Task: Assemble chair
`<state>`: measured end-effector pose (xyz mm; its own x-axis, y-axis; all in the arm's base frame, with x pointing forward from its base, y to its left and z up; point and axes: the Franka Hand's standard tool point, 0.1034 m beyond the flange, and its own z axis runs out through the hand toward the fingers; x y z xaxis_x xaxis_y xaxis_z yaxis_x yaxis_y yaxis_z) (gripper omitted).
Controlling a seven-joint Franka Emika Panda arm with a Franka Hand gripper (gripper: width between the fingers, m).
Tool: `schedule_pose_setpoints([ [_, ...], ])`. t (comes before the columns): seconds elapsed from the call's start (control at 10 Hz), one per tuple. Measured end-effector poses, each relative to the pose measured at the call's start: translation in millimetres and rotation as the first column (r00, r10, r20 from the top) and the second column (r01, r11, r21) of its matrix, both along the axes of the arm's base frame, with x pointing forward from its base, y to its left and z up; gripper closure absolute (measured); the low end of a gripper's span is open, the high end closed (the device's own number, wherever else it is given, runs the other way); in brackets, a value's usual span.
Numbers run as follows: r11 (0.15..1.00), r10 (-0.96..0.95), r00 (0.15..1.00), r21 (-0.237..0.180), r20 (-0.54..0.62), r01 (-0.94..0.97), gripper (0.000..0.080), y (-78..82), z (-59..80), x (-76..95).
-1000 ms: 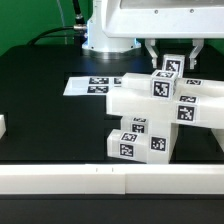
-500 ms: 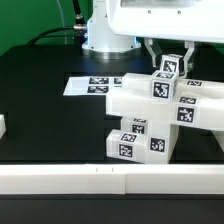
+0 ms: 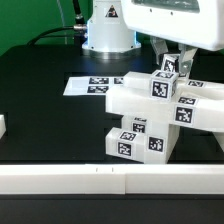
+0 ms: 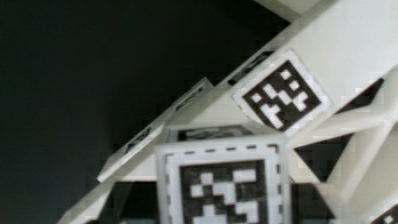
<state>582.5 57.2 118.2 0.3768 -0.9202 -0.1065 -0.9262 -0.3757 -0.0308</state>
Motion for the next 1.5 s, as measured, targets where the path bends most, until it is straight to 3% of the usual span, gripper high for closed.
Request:
schedule_pose_setpoints([
  [0.1,0.998,-0.067,0.998,-0.001,-0.007,0.067,0.0508,0.3,0.0,0.0],
  [0.2,0.997,-0.078,0.997,-0.002,-0.009,0.078,0.0426,0.4,-0.1,-0.1],
  [0.3,0.998,-0.060,0.998,-0.002,-0.007,0.060,0.0426,0.3,-0.1,-0.1],
  [0.5,0.999,0.036,0.999,-0.006,-0.037,-0.036,0.0194,2.4,0.7,-3.8],
  [0.8,0.980,0.201,0.979,-0.001,-0.020,-0.201,0.0152,2.7,0.6,-3.7],
  [1.1,0.909,0.417,0.909,0.004,0.006,-0.417,0.0151,2.1,0.6,-3.7],
  [1.3,0.784,0.619,0.785,-0.051,-0.015,-0.619,0.0151,3.8,-0.8,-5.6],
  [1.5,0.657,0.752,0.659,-0.064,-0.007,-0.751,0.0151,5.3,-2.2,-5.7],
])
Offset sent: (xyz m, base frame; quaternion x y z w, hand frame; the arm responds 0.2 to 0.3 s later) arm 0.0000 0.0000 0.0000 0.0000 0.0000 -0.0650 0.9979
